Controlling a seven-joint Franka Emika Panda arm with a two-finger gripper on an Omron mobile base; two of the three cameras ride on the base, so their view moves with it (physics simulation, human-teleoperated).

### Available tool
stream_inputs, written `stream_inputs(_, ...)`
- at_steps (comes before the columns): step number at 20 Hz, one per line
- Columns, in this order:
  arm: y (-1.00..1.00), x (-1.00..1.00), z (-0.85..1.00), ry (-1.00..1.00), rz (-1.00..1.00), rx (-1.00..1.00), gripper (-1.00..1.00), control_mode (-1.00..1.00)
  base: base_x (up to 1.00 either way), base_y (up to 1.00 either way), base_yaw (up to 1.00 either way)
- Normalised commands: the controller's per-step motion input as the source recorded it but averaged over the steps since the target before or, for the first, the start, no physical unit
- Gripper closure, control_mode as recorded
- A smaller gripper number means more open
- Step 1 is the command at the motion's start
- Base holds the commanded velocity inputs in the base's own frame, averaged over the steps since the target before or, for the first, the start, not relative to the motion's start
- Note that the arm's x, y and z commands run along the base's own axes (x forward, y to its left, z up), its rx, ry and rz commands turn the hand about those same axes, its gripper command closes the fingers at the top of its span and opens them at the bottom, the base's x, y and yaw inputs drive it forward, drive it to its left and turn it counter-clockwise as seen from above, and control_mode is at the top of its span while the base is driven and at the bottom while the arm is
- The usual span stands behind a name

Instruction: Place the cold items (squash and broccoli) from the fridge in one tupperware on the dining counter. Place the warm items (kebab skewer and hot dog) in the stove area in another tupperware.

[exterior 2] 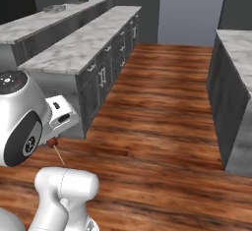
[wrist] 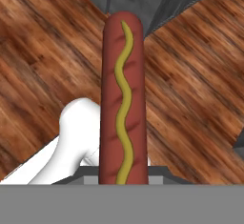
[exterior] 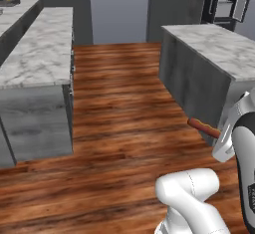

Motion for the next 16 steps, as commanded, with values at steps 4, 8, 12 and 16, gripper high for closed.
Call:
stream_inputs(4,0.00,0.00,0.00,0.00,0.00,0.00,1.00,1.00,-0.06,1.00,0.00)
stream_inputs(8,0.00,0.00,0.00,0.00,0.00,0.00,1.00,1.00,-0.06,1.00,0.00)
stream_inputs(12,0.00,0.00,0.00,0.00,0.00,0.00,1.00,1.00,-0.05,1.00,0.00)
stream_inputs(16,0.00,0.00,0.00,0.00,0.00,0.00,1.00,1.00,-0.02,1.00,0.00)
